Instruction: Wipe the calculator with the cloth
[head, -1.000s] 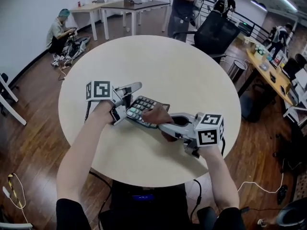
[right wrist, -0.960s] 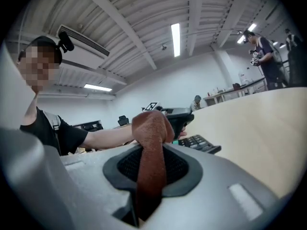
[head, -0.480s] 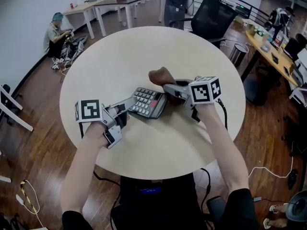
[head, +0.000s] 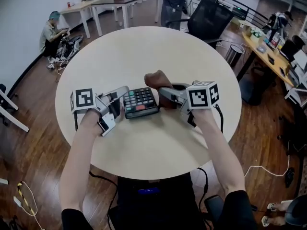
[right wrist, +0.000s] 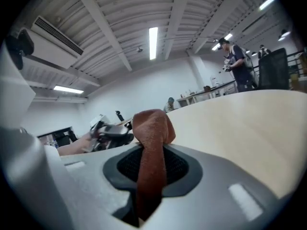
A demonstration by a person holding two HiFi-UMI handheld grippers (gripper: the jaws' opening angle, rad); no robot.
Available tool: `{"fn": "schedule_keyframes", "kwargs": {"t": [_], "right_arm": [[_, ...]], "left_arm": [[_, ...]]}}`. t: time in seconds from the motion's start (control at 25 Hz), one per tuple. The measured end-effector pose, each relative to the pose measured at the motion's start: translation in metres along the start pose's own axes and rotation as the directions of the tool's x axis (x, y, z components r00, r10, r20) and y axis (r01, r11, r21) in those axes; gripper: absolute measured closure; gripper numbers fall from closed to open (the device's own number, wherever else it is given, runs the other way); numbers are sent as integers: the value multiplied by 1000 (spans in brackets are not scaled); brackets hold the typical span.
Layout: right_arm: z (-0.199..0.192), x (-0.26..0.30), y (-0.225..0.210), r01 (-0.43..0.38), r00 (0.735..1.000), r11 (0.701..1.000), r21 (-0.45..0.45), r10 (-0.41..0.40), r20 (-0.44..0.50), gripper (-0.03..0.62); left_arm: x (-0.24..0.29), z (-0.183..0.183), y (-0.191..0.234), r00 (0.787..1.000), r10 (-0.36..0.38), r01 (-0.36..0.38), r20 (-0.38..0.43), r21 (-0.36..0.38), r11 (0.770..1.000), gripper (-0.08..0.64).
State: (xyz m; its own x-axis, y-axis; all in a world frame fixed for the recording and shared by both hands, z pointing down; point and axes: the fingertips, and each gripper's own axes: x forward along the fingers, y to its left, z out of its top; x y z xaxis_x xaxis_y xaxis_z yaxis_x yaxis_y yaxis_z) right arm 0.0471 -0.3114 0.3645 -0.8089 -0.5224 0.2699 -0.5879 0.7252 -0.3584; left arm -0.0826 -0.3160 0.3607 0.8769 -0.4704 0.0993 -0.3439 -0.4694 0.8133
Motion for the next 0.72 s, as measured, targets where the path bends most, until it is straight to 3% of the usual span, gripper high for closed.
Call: {"fn": "schedule_keyframes", "kwargs": {"t": [0.08,0.2,0.44,0.56,0.72], "right_arm": [[15,12,-26,49,999,999,19,-49,6,509],[16,43,-36,59,997,998,29,-57,-57,508],[3,68,-35,129,959,989,-69,-142,-244,508],[-10,52,-19,91,959,993,-70,-106,-264,508],[-32,12,21,-40,966,999,-38,29,-256,508]], "left_arm": [[1,-5,-7,1000,-4,4,-24,23,1000,463],[8,-9,-8,1000,-4,4,-30,18,1000,472],[13,-11,-12,1000,-9,9,-25,0,1000,477],[13,-12,-9,1000,-8,8,-18,6,1000,477],[10,-12,-5,1000,-3,3,-1,-3,1000,477]]}}
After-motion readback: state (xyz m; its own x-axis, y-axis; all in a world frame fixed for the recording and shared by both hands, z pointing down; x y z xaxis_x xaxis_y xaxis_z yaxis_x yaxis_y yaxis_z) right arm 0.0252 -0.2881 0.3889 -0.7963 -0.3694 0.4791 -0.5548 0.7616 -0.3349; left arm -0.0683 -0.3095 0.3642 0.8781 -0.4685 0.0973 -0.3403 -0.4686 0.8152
